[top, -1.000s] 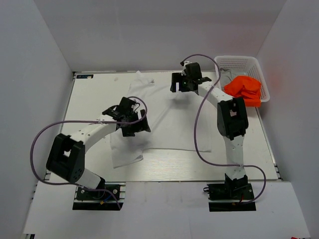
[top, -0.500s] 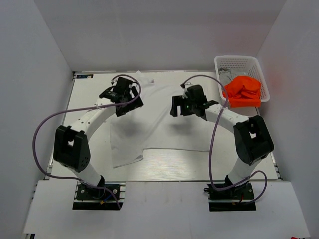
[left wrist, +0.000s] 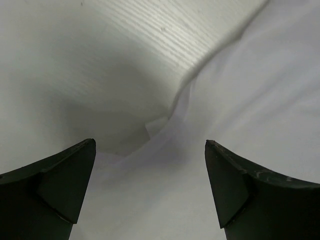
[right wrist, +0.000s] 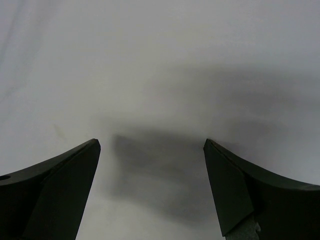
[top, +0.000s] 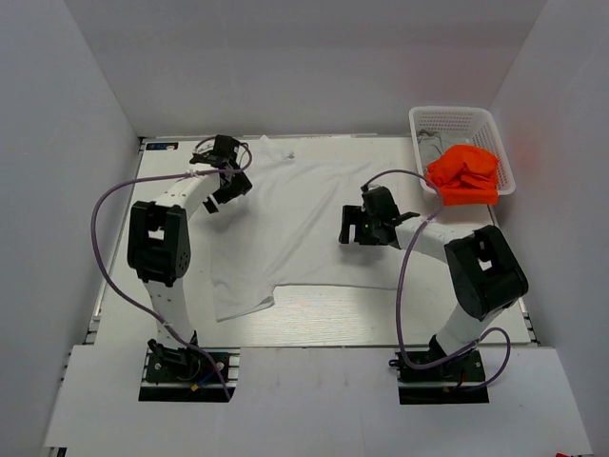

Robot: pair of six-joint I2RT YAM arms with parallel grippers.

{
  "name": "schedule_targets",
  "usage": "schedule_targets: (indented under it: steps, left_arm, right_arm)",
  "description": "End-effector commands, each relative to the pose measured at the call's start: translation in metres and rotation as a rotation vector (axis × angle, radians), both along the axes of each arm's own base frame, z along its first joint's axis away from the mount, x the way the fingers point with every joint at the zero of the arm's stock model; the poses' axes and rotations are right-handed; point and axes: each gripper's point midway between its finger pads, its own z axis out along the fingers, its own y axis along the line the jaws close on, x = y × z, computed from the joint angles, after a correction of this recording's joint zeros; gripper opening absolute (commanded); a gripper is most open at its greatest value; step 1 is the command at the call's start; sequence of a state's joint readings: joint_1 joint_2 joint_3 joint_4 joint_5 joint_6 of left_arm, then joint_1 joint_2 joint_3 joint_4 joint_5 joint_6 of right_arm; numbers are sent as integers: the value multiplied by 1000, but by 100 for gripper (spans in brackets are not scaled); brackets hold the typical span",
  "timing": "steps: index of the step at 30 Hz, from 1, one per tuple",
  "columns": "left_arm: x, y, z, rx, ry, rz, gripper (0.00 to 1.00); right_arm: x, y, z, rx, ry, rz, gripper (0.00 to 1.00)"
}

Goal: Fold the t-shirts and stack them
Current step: Flatten out the tshirt

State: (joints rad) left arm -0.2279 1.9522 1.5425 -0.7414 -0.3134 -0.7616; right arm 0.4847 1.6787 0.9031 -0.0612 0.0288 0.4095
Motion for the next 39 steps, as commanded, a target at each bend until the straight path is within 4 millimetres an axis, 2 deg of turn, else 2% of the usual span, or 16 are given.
schedule_targets:
  steps: [1, 3, 4, 7, 14, 21, 24, 25, 26, 27, 28, 29, 30, 33, 34, 39]
  left_arm:
    - [21, 11, 5, 4, -31, 42, 100]
    - [26, 12, -9, 2, 1, 46, 97]
    - [28, 12, -11, 7, 6, 38, 95]
    - [35, 10, -16, 12, -8, -5, 90]
    - [57, -32, -22, -72, -90, -188, 84]
    - [58, -58, -36, -154, -105, -306, 73]
    - [54, -59, -52, -161, -75, -310, 55]
    - [54, -59, -54, -160, -64, -309, 34]
    - [55, -59, -56, -159, -54, -308, 20]
    - [54, -59, -55, -159, -46, -308, 6]
    - [53, -56, -52, -144, -31, -299, 0]
    - [51, -50, -54, -120, -21, -274, 0]
    - [49, -50, -47, -101, -26, -271, 0]
    - [42, -27, -31, -8, -23, -182, 0]
    - [43, -18, -15, 31, -50, -145, 0]
    - [35, -7, 16, 94, -73, -115, 0]
  right_arm:
    - [11, -35, -12, -135, 39, -139, 90]
    - [13, -54, -18, -197, 68, -198, 90]
    - [21, -57, -15, -209, 64, -221, 90]
    - [24, -71, -23, -236, 109, -251, 90]
    - [37, -48, -5, -151, 45, -94, 90]
    - [37, -58, -5, -192, 28, -109, 90]
    - [37, -57, -5, -178, 27, -106, 90]
    - [38, -57, -4, -179, 22, -109, 90]
    - [37, -57, -3, -177, 21, -112, 90]
    - [36, -56, -3, -175, 22, -112, 90]
    - [36, -57, -2, -174, 19, -116, 90]
    - [36, -57, 0, -173, 16, -118, 90]
    - [35, -56, 0, -169, 18, -113, 90]
    - [31, -54, 0, -162, 24, -100, 90]
    - [30, -54, 3, -160, 15, -93, 90]
    - [18, -38, 8, -98, 16, -11, 90]
